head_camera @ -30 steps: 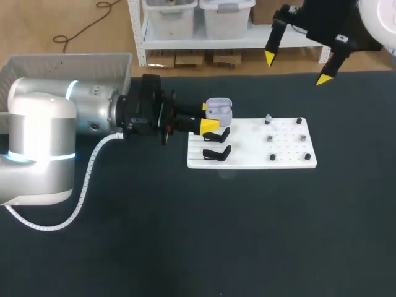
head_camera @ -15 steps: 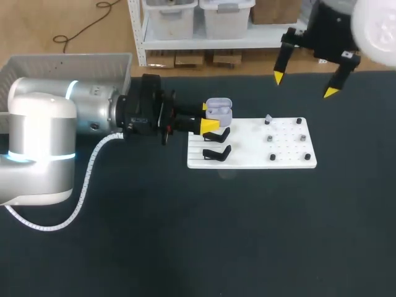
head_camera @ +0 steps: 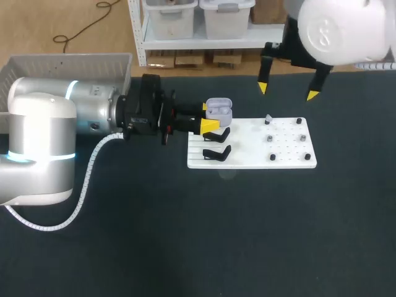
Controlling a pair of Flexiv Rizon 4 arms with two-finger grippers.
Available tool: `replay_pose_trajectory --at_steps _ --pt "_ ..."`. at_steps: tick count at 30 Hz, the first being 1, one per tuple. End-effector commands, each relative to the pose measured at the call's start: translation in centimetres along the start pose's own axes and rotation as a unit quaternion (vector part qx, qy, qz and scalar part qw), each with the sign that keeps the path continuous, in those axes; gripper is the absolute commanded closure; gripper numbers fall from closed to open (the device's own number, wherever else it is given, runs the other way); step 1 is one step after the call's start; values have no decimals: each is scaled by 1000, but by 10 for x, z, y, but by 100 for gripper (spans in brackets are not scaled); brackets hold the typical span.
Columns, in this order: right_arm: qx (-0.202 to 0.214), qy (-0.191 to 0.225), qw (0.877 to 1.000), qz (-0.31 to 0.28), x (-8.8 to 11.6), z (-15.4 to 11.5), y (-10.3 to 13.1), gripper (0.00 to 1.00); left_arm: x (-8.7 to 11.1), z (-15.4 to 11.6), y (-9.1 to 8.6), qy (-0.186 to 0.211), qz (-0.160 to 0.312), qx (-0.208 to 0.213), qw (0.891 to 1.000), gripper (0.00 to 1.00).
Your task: Pick up each earbud case from the left stands, insert the matching earbuds, close the lid, and place the case in the box.
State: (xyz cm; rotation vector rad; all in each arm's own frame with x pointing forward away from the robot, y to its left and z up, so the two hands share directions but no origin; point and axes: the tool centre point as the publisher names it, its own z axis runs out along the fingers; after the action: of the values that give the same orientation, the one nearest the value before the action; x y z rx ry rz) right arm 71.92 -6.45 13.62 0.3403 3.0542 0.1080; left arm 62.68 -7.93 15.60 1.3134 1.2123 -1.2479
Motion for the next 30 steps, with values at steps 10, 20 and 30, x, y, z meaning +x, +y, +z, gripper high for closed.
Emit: replay_pose_trajectory --at_steps 10,20,30 --pt "-10 7 1000 -7 -6 10 3 0 1 0 -1 -1 1 -2 1000 100" --pt "-10 7 1000 -7 -6 10 3 0 1 0 -1 -1 1 -2 1000 100" --pt "38 -15 999 -7 -17 36 7 0 1 0 -1 -1 1 -2 1000 100"
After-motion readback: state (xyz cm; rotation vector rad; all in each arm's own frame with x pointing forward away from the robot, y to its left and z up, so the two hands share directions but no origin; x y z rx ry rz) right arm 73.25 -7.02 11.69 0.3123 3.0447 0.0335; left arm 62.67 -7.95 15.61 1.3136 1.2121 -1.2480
